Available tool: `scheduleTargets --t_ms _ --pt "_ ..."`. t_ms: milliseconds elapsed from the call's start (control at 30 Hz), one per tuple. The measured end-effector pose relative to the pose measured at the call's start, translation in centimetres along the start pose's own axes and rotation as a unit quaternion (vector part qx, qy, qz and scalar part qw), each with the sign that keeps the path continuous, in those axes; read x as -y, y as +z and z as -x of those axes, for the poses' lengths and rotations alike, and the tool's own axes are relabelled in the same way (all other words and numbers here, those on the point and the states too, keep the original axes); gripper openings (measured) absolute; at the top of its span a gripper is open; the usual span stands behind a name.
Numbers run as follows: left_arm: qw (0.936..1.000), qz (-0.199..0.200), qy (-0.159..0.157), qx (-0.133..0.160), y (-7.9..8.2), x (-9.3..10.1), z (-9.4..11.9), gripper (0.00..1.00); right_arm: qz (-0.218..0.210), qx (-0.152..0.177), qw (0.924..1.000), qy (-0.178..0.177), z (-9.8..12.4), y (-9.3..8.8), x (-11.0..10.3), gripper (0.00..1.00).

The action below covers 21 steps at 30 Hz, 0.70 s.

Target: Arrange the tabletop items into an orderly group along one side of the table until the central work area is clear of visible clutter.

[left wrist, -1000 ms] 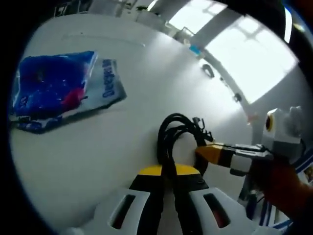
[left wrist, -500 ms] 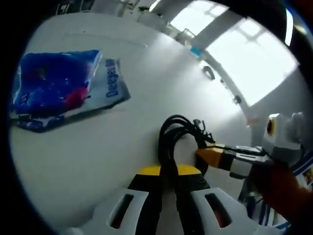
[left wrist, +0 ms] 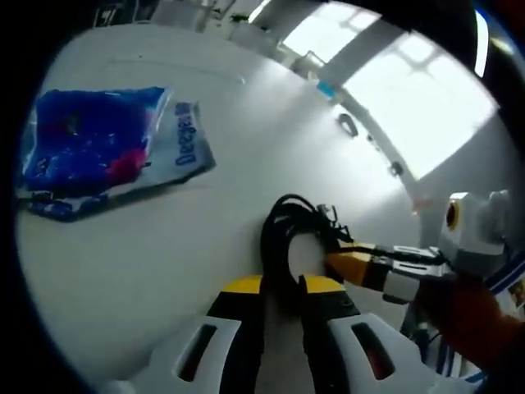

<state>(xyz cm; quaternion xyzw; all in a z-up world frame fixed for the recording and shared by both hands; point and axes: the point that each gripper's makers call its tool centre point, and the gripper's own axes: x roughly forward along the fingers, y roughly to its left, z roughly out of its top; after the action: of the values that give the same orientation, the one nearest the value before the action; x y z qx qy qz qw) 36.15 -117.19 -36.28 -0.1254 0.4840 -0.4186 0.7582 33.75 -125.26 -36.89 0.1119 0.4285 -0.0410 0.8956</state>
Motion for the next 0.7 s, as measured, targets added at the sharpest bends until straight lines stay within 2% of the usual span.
scheduleTargets --t_ms 700 --pt "0.9994 -0.034 0.003 0.004 0.24 -0.32 0.5 0.19 0.006 0.017 0.9998 -0.006 0.37 0.1 -0.02 0.18"
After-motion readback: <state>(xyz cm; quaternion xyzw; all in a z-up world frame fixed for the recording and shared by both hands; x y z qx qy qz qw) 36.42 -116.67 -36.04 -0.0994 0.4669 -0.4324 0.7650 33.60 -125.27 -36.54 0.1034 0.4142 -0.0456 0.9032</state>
